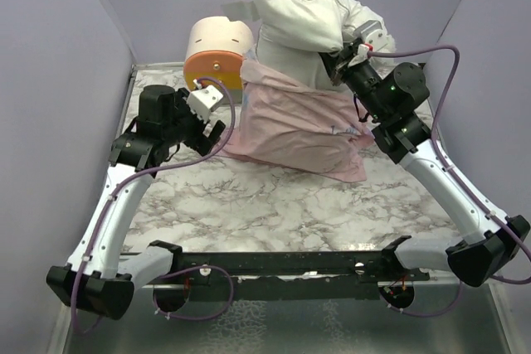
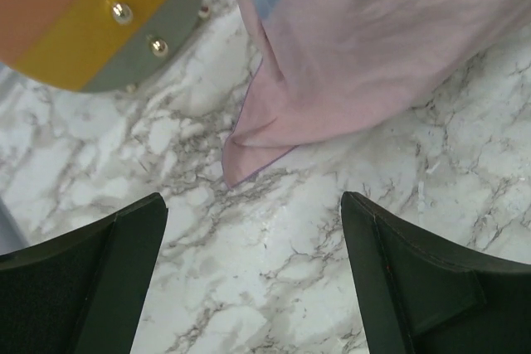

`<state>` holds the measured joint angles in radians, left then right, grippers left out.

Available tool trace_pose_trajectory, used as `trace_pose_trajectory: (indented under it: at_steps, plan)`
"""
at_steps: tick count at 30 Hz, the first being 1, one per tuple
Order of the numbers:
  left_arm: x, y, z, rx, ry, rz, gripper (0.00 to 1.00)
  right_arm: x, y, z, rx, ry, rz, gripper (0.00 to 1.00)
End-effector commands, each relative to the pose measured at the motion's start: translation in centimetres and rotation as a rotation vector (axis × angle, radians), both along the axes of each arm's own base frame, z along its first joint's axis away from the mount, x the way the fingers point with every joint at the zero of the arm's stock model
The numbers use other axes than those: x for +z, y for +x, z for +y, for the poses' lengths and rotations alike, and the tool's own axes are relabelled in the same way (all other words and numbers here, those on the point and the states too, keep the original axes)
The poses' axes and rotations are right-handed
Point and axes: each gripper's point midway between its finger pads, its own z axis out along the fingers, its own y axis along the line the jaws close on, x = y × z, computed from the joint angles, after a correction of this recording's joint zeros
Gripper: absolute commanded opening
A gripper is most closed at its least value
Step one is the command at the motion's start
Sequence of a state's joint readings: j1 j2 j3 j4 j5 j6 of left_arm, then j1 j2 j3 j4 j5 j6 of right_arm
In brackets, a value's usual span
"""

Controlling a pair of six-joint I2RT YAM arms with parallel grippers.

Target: Remove the pillowcase from the pillow

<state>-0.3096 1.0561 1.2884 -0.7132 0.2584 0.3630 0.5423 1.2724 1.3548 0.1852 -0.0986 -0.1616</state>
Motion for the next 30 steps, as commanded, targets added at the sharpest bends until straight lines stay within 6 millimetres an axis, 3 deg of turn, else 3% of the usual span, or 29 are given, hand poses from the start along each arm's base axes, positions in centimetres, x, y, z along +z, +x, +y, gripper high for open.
trace_pose_trajectory:
  at_steps: [1, 4, 15, 25, 30]
  plan:
    - [-1.8, 1.0, 0.5, -0.094, -0.092, 0.02, 0.88, 5.0, -3.7, -0.4, 0.092, 0.119, -0.146, 0.01]
    - [-1.9, 2.1, 0.3, -0.106, -0.193, 0.018, 0.91, 4.8, -4.3, -0.3, 0.124, 0.138, -0.143, 0.01]
    - [-2.0, 2.8, -4.0, -0.228, -0.521, 0.081, 0.91, 5.1, -7.3, 0.1, 0.286, 0.28, -0.117, 0.01]
    - [-4.8, 2.2, -6.5, -0.284, -0.535, 0.164, 0.9, 4.3, -9.0, 0.0, 0.357, 0.357, -0.078, 0.01]
    - [-5.8, 1.8, -6.7, -0.318, -0.514, 0.183, 0.8, 4.6, -9.6, -0.5, 0.367, 0.4, -0.069, 0.01]
